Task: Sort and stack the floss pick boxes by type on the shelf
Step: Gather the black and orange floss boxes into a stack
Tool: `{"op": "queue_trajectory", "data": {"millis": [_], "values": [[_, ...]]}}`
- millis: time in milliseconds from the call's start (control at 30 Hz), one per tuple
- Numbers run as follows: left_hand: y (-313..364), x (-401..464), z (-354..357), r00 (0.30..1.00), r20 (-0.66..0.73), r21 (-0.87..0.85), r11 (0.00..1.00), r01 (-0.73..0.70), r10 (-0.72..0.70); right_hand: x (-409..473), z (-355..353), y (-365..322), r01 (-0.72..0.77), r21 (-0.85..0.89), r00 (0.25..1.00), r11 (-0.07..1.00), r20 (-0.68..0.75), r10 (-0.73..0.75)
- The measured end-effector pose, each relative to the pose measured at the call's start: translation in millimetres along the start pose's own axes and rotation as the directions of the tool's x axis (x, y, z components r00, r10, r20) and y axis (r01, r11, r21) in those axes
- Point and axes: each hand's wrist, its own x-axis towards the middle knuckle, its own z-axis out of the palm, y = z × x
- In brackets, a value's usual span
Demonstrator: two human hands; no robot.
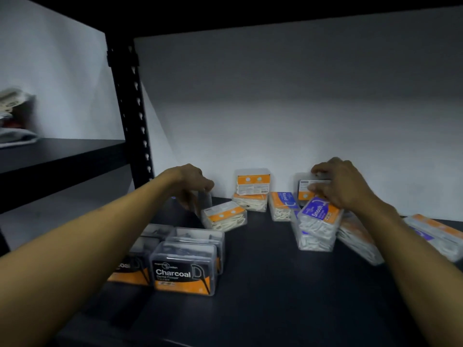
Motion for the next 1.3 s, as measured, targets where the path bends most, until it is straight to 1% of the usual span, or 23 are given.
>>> {"op": "queue_trajectory", "data": {"millis": [100, 167, 233, 267, 300, 400, 433, 500, 567, 600, 633, 700, 767, 867, 900, 1000, 1133, 1167, 1233, 1300], "values": [[0, -1, -8, 0.998, 0.038, -0.022, 0.998, -0.054, 0.055, -1, -5, 0, 0.018, 0.002, 1.0, 1.0, 0.02, -0.018], [-2, -6, -13, 0.995, 0.04, 0.055, 0.994, -0.098, 0.096, -5, -6, -5, 0.054, 0.011, 0.998, 0.999, 0.017, -0.054], [-9, -6, -18, 0.993, 0.061, 0.154, 0.982, -0.108, 0.099, -9, -8, -14, 0.122, -0.004, 0.993, 0.993, 0.005, -0.122], [-14, -7, -20, 0.992, 0.083, 0.176, 0.978, -0.111, 0.098, -11, -11, -20, 0.165, -0.02, 0.986, 0.986, -0.011, -0.165], [-21, -7, -24, 0.99, 0.105, 0.161, 0.98, -0.115, 0.099, -13, -14, -27, 0.211, -0.033, 0.977, 0.977, -0.036, -0.212], [-43, -14, -40, 0.978, 0.184, 0.021, 0.994, -0.104, 0.098, -19, -23, -54, 0.331, -0.041, 0.93, 0.943, -0.152, -0.334], [-49, -19, -44, 0.972, 0.213, 0.024, 0.994, -0.104, 0.097, -23, -24, -66, 0.361, -0.016, 0.915, 0.932, -0.185, -0.358], [-60, -26, -48, 0.965, 0.248, 0.088, 0.99, -0.112, 0.087, -35, -21, -95, 0.428, 0.06, 0.885, 0.902, -0.229, -0.405], [-70, -30, -48, 0.955, 0.278, 0.073, 0.989, -0.125, 0.1, -50, -8, -121, 0.469, 0.15, 0.868, 0.87, -0.261, -0.423], [-74, -33, -47, 0.949, 0.292, 0.035, 0.991, -0.133, 0.117, -56, 0, -132, 0.452, 0.217, 0.881, 0.865, -0.258, -0.396], [-76, -36, -46, 0.943, 0.301, -0.006, 0.99, -0.144, 0.139, -62, 7, -142, 0.405, 0.299, 0.909, 0.864, -0.233, -0.345], [-78, -42, -41, 0.947, 0.274, -0.06, 0.986, -0.155, 0.166, -70, 17, -158, 0.229, 0.47, 0.973, 0.852, -0.134, -0.188], [-78, -46, -37, 0.955, 0.227, -0.047, 0.981, -0.188, 0.193, -75, 22, -167, 0.049, 0.618, 0.999, 0.784, -0.016, -0.049], [-77, -52, -35, 0.955, 0.196, 0.05, 0.971, -0.235, 0.221, -83, 26, -163, -0.041, 0.766, 0.999, 0.641, 0.018, 0.041], [-76, -55, -35, 0.952, 0.194, 0.075, 0.964, -0.255, 0.237, -86, 25, -159, -0.067, 0.794, 0.998, 0.605, 0.047, 0.049], [-76, -58, -34, 0.943, 0.199, 0.09, 0.953, -0.29, 0.269, -91, 24, -147, -0.147, 0.814, 0.989, 0.562, 0.131, 0.069], [-80, -56, -31, 0.94, 0.189, 0.082, 0.949, -0.303, 0.284, -89, 26, -140, -0.216, 0.899, 0.974, 0.382, 0.17, 0.149], [-80, -56, -31, 0.938, 0.191, 0.088, 0.946, -0.311, 0.29, -89, 26, -140, -0.218, 0.904, 0.973, 0.367, 0.17, 0.158], [-81, -54, -30, 0.937, 0.189, 0.091, 0.945, -0.314, 0.293, -88, 27, -140, -0.209, 0.904, 0.976, 0.373, 0.166, 0.144], [-81, -53, -29, 0.94, 0.194, 0.092, 0.949, -0.301, 0.28, -87, 27, -140, -0.206, 0.921, 0.976, 0.329, 0.167, 0.143]]}}
